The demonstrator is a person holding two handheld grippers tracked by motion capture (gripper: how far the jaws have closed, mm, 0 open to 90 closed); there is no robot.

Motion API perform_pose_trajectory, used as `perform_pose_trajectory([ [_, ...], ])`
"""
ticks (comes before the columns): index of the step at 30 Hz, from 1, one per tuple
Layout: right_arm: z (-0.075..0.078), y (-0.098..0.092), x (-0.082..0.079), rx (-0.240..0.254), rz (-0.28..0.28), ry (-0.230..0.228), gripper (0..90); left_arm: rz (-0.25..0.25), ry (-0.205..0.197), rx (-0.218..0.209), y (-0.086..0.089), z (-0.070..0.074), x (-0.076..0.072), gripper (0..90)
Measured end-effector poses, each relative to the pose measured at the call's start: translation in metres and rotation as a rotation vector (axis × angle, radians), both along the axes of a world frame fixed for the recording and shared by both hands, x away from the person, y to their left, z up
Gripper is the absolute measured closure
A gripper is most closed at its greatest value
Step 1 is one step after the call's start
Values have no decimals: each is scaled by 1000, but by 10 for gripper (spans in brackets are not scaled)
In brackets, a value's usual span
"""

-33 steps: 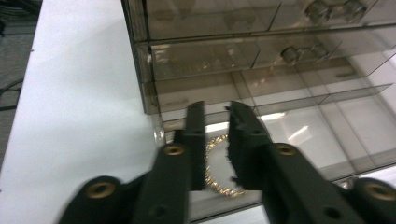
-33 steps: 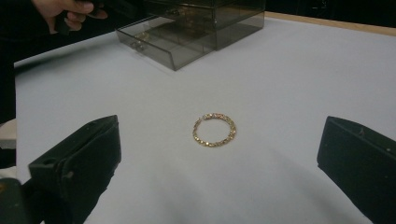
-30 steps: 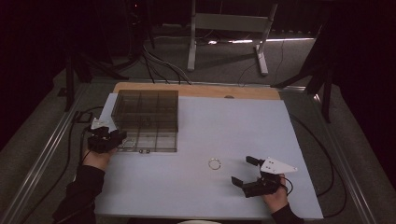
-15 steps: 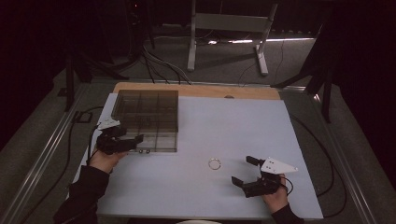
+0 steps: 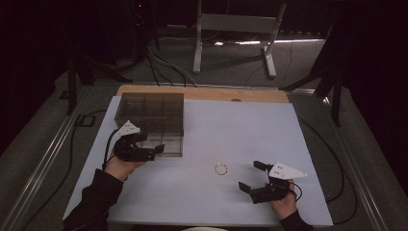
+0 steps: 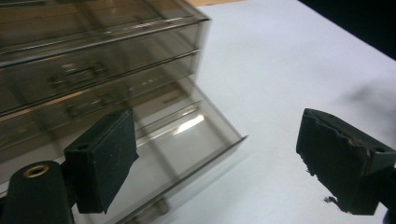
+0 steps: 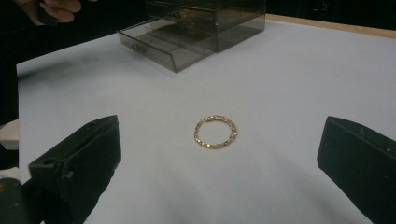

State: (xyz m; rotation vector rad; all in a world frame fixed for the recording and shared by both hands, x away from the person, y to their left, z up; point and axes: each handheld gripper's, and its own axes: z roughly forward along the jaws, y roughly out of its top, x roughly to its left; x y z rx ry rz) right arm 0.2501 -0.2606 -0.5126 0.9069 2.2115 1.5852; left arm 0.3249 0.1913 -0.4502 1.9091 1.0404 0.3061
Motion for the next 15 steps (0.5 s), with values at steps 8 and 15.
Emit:
perform_pose_trajectory([
  [8, 0, 0, -1, -3, 1, -1, 0, -53, -18, -3, -22, 0, 0, 158],
  [15, 0, -1, 0, 0, 2, -1, 0, -99, -12, -2, -40, -2, 1, 158],
])
